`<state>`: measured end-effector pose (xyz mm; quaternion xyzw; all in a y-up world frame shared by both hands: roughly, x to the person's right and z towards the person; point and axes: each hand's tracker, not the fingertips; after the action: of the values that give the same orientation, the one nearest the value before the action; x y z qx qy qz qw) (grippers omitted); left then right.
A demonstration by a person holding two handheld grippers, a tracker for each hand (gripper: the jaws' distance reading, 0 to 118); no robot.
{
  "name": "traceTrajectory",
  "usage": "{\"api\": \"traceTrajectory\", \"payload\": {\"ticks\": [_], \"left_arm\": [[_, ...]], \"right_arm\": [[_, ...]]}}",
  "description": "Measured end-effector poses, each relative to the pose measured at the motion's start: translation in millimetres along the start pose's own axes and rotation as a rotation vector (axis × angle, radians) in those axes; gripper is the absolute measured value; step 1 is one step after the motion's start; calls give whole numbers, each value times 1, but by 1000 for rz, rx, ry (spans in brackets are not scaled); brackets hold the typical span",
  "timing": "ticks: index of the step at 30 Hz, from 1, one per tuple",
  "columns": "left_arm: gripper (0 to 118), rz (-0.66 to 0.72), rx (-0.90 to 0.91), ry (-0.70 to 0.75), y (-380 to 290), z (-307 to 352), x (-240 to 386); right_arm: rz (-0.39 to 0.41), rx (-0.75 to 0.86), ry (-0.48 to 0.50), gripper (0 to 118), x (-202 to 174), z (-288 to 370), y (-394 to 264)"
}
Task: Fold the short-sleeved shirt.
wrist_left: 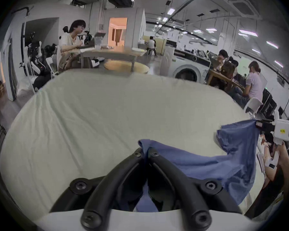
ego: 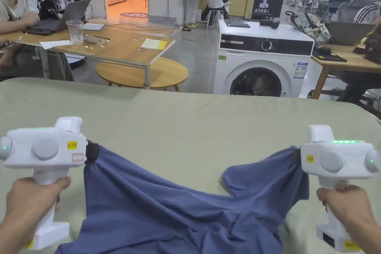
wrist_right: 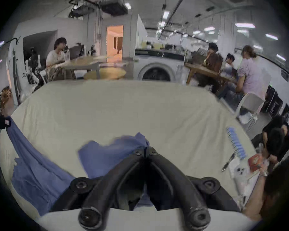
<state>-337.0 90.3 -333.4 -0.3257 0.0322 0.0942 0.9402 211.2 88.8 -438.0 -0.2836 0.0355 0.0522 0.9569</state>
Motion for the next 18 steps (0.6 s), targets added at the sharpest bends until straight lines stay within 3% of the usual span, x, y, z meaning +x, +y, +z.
{"api": "traceTrajectory", "payload": {"ticks": [9,18], "left_arm": [[0,-22,178,56,101,83,-10],[0,-42,255,94,194,116,-20]], "right_arm": [[-53,179,-39,0,21,72,84],[-66,311,-29,0,8,114,177]]}}
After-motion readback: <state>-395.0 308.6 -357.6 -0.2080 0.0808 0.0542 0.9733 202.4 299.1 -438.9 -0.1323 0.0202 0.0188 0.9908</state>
